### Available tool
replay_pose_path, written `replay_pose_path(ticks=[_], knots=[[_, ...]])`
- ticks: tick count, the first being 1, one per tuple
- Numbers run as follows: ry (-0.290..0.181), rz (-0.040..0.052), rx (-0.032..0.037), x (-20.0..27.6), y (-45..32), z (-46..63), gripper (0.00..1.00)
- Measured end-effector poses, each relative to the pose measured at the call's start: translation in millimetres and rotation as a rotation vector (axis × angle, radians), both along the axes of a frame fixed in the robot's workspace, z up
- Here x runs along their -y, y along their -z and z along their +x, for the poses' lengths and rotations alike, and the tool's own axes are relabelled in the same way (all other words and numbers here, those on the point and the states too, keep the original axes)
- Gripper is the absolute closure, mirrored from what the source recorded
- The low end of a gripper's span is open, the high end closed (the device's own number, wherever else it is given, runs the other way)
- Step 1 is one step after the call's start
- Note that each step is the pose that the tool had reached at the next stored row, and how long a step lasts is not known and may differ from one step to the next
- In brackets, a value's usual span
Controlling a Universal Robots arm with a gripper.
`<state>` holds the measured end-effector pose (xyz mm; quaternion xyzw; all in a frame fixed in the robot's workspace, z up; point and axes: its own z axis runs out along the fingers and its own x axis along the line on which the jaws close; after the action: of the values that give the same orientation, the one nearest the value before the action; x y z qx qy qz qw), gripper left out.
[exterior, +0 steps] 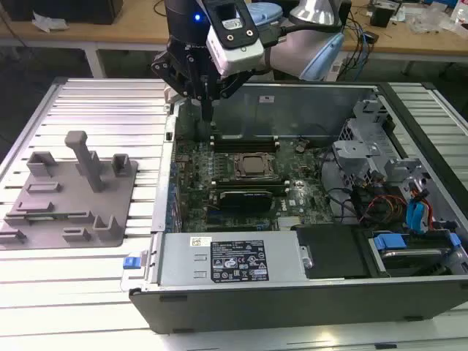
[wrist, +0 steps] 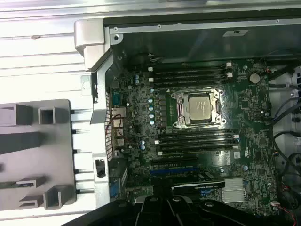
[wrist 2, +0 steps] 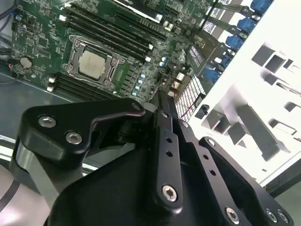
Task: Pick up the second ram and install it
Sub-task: 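Reach for the second ram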
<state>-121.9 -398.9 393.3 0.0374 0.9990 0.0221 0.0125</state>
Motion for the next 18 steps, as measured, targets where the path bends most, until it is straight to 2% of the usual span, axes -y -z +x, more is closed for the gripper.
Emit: replay_pose_path(ticks=[8,18], knots=[[0.0,0.0,0.0,0.0,0.0,-0.1,0.92],[0.0,0.0,0.0,0.0,0.0,-10.9,0.92]])
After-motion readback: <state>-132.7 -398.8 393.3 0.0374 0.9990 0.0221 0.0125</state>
